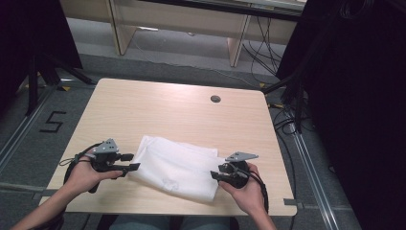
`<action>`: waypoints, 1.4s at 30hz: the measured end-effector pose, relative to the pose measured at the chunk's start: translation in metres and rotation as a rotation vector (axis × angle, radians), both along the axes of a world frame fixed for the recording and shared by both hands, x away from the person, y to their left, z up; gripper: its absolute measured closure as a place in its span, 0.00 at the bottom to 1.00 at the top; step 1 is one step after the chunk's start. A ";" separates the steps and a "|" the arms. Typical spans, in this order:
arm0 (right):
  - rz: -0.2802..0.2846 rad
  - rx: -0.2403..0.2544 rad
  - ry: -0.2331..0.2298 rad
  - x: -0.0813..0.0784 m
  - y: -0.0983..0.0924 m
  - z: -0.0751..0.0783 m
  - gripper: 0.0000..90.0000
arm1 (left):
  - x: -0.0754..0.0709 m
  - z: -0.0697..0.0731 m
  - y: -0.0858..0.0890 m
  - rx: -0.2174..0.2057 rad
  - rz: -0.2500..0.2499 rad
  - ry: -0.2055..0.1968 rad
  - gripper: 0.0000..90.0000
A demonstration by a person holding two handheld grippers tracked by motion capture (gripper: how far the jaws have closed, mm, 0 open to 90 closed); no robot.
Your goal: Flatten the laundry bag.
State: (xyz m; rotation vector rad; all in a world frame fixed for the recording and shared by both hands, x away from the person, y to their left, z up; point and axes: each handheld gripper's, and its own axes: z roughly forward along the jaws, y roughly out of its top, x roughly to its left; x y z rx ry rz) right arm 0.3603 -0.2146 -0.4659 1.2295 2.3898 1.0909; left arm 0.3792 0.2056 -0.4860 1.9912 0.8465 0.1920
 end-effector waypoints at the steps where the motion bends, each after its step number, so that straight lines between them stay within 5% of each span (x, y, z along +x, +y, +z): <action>1: 0.009 -0.018 0.040 0.000 0.000 0.003 0.64 | -0.001 -0.001 -0.001 0.002 -0.001 -0.009 0.56; 5: 0.018 -0.017 0.047 0.001 0.004 0.003 0.63 | -0.004 0.000 -0.005 0.024 -0.021 -0.018 0.63; 6: 0.017 -0.016 -0.005 0.003 0.007 -0.001 0.65 | -0.007 0.002 -0.006 0.029 -0.030 -0.013 0.66; 7: 0.030 -0.043 0.044 0.001 0.006 0.004 0.67 | -0.008 0.003 -0.007 0.018 -0.042 -0.010 0.69; 11: 0.049 -0.050 0.048 -0.008 0.017 0.011 0.84 | -0.014 0.009 -0.007 0.032 -0.073 -0.040 0.75; 14: 0.087 -0.124 0.061 -0.015 0.028 0.017 0.94 | -0.016 0.013 -0.004 0.019 -0.060 -0.080 0.80; 17: 0.107 -0.144 0.093 -0.019 0.035 0.019 1.00 | -0.021 0.021 -0.001 0.006 -0.030 -0.106 0.84; 21: 0.146 -0.151 0.152 -0.026 0.046 0.020 1.00 | -0.030 0.028 -0.010 -0.020 -0.107 -0.087 0.93; 24: 0.183 -0.156 0.219 -0.030 0.054 0.019 1.00 | -0.036 0.021 -0.030 0.037 -0.207 -0.071 0.95; 26: 0.211 -0.177 0.236 -0.031 0.059 0.013 1.00 | -0.041 0.013 -0.045 0.116 -0.220 -0.040 0.95; 28: 0.217 -0.207 0.272 -0.031 0.062 0.007 1.00 | -0.041 0.006 -0.057 0.231 -0.252 -0.052 0.95; 30: 0.212 -0.222 0.297 -0.029 0.064 0.001 1.00 | -0.040 0.005 -0.059 0.273 -0.259 -0.061 0.95; 36: 0.176 -0.247 0.319 -0.019 0.064 -0.008 1.00 | -0.027 0.003 -0.062 0.280 -0.176 -0.022 0.98; 42: 0.165 -0.265 0.309 -0.005 0.064 -0.015 1.00 | -0.016 -0.001 -0.055 0.259 -0.144 0.026 0.98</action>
